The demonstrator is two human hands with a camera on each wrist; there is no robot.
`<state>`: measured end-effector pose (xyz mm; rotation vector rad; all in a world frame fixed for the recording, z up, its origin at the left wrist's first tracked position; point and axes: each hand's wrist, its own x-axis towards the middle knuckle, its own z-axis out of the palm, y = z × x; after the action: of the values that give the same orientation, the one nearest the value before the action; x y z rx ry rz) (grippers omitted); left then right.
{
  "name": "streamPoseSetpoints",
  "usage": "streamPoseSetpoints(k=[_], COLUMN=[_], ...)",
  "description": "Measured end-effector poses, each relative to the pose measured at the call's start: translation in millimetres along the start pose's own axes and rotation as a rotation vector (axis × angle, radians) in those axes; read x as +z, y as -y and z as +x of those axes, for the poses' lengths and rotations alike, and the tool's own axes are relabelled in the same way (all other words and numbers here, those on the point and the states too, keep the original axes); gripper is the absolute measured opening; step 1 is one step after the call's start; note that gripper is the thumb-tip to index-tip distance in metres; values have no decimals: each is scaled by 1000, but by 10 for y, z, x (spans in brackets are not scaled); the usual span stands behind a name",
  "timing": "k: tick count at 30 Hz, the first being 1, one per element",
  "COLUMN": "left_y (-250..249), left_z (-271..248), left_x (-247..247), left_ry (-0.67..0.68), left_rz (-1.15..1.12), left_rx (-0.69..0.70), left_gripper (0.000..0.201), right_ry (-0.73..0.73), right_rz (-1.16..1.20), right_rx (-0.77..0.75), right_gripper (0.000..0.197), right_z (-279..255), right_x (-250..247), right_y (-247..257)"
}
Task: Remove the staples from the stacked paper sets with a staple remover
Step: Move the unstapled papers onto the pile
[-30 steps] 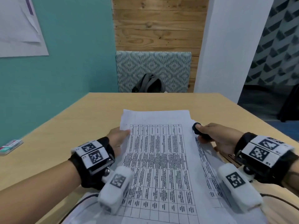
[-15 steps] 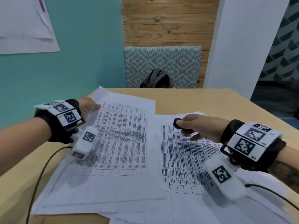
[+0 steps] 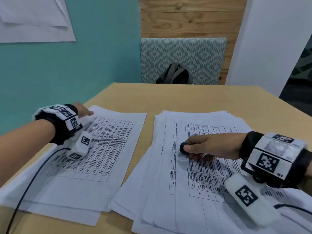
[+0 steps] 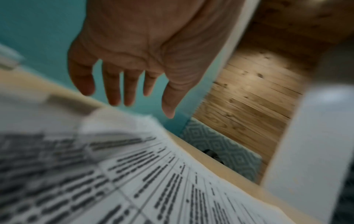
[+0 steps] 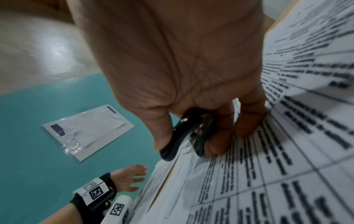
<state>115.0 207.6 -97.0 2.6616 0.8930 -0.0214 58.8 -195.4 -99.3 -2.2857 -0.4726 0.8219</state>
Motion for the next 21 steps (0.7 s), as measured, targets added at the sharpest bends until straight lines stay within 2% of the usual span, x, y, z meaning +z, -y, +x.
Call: streamPoseSetpoints(k=[2,3,4,6,8,9,12,15,18,21], left_y=[-143,-247,-350,-525,-636,-666,-620,-481,-451,-686], left_z=[-179,-317,-479,-807,-1130,-1247,-1439,-1469,-1555,-1682], left_x=[-20,-38,-57,-54,6,56,192,172,126,109], left_ry=[-88,-79,1,293,558,619,572,509,512,414], left_rz=[-59,-76,-68,23,253,378,600,658,673,617], left_rx=[56,132,245,409,494,508,546,556,554,638], left_gripper=[76,75,70,59,62,68,89,96,95,78], right_ry=[0,5,9,9,0,-5,-5,-4,-8,11], right_rz=[-23,-31,-33,-21,-20,-25,-54,-61,-59,-48], right_rx=[1,2,4,3,0,-2,-5,-8,-18,-32], right_gripper=[32,29,27,24,26,29,35,29,30,33], right_z=[17,22,27,19,12,10,17,11,5,-2], right_x=[3,4,5,10,19,22,28,26,24,19], right_y=[-6,-6,-7,-3,-1,-2,-7,-8,-4,9])
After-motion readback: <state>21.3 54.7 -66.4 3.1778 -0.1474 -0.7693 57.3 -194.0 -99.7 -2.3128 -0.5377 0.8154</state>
